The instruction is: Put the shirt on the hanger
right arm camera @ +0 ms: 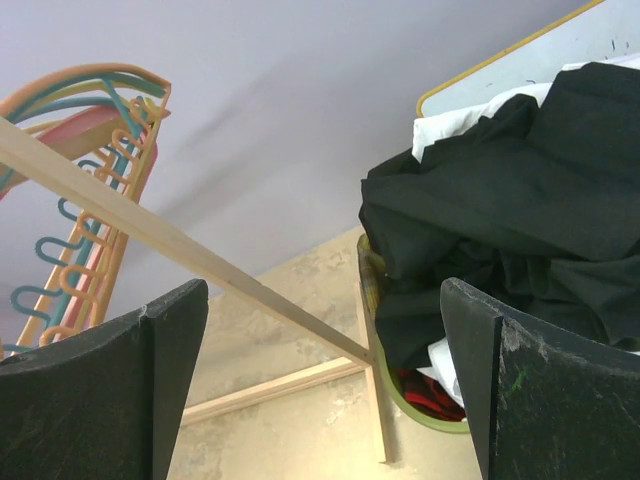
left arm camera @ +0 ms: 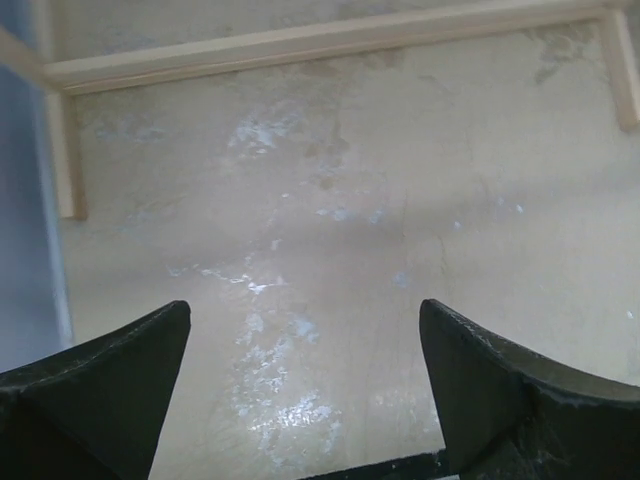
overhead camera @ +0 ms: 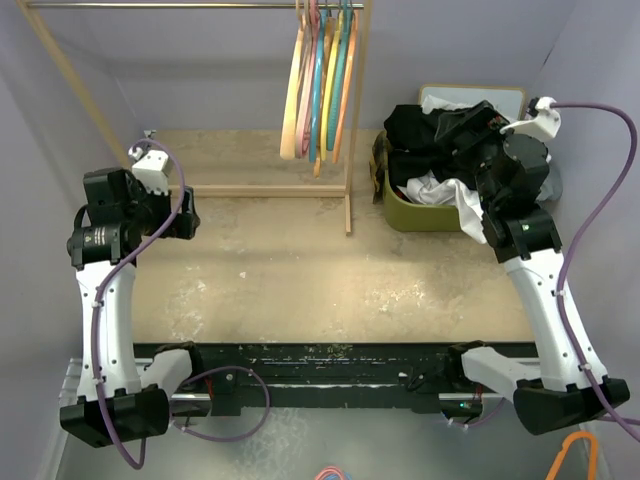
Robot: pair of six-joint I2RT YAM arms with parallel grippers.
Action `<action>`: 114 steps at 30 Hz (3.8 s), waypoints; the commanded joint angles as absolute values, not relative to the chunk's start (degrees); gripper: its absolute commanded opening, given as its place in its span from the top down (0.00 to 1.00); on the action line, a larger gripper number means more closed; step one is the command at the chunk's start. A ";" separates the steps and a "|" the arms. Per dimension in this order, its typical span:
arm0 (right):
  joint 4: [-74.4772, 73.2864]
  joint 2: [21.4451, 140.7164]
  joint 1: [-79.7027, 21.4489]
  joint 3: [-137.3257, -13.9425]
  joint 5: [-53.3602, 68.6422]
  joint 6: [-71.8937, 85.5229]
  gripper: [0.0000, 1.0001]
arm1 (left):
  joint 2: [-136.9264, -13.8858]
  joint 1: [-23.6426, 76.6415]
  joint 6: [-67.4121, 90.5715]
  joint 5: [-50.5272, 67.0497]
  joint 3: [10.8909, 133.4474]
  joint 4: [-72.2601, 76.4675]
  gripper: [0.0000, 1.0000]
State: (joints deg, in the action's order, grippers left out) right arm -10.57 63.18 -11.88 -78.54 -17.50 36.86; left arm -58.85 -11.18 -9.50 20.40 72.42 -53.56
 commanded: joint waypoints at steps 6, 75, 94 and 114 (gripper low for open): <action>-4.88 59.94 -11.95 -74.85 -17.56 35.30 0.00 | -55.28 -12.85 0.20 7.82 73.25 -46.41 0.01; 14.16 53.16 -24.56 -73.98 69.12 31.27 1.00 | -55.46 -6.26 -30.70 59.41 91.96 -77.97 0.01; 28.61 91.89 -51.77 -98.88 69.00 22.59 1.00 | -51.94 -6.76 -34.73 29.32 100.04 -78.26 0.01; 11.79 84.90 -53.47 -88.87 -3.68 9.12 0.00 | -45.52 -2.64 -49.69 24.17 76.35 -79.49 0.01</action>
